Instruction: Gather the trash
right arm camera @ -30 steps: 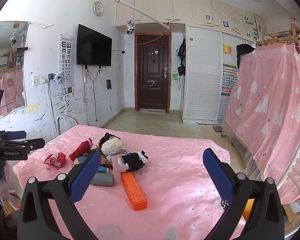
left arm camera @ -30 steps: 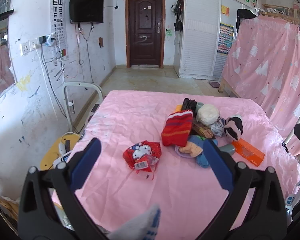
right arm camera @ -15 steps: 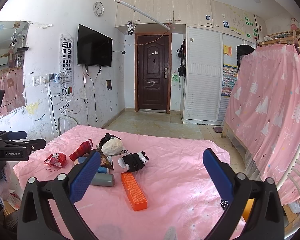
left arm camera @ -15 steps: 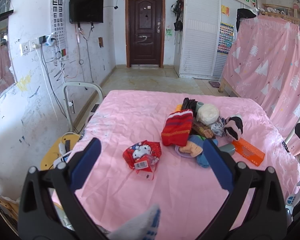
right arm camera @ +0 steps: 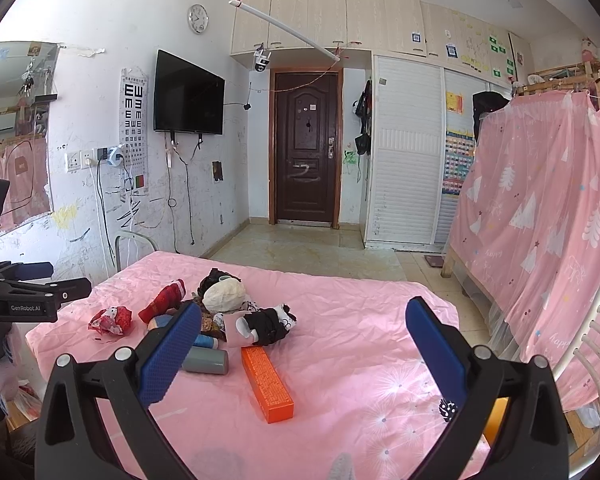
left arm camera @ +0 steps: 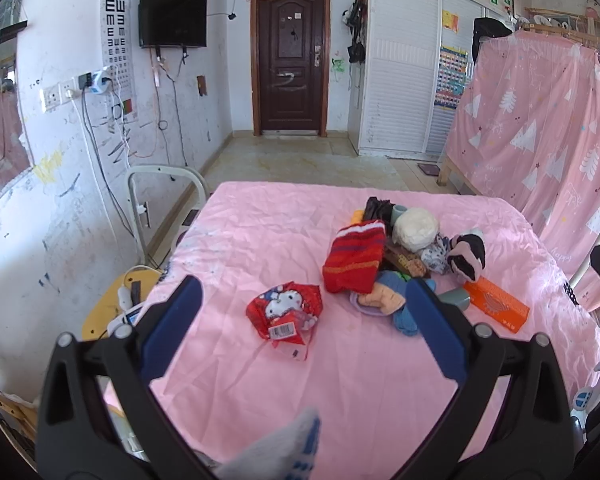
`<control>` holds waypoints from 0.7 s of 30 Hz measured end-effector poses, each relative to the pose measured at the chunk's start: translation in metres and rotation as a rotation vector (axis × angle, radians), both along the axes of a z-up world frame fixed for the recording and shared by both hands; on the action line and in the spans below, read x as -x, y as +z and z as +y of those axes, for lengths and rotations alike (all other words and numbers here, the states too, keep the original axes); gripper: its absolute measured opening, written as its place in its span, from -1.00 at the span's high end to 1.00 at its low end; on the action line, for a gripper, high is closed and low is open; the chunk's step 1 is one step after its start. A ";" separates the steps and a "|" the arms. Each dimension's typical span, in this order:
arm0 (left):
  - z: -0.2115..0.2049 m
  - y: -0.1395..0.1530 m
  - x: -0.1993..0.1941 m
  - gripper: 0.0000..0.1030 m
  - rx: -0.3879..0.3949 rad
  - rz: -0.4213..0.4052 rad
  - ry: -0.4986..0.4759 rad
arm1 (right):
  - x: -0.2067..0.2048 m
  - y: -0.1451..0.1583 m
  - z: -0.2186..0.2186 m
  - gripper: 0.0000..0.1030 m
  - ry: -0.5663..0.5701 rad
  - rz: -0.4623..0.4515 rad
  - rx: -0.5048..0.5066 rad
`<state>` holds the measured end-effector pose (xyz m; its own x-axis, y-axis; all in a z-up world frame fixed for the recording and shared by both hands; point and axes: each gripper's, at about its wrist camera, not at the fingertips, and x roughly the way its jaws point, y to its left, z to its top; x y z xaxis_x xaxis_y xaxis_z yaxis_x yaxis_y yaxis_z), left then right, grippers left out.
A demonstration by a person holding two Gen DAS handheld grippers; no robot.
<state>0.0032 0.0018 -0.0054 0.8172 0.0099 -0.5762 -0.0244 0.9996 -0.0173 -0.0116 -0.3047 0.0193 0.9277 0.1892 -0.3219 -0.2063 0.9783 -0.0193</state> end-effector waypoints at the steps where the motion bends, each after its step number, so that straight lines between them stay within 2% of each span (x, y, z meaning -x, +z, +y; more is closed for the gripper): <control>1: 0.000 0.000 0.000 -0.89 0.000 0.000 0.000 | 0.000 0.000 0.000 -0.79 0.000 -0.001 0.001; 21: 0.000 0.000 -0.001 -0.89 -0.001 0.000 0.000 | 0.000 0.000 0.001 -0.79 -0.001 0.001 0.002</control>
<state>0.0037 0.0014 -0.0051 0.8172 0.0107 -0.5762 -0.0248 0.9996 -0.0166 -0.0120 -0.3037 0.0192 0.9276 0.1874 -0.3233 -0.2051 0.9785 -0.0214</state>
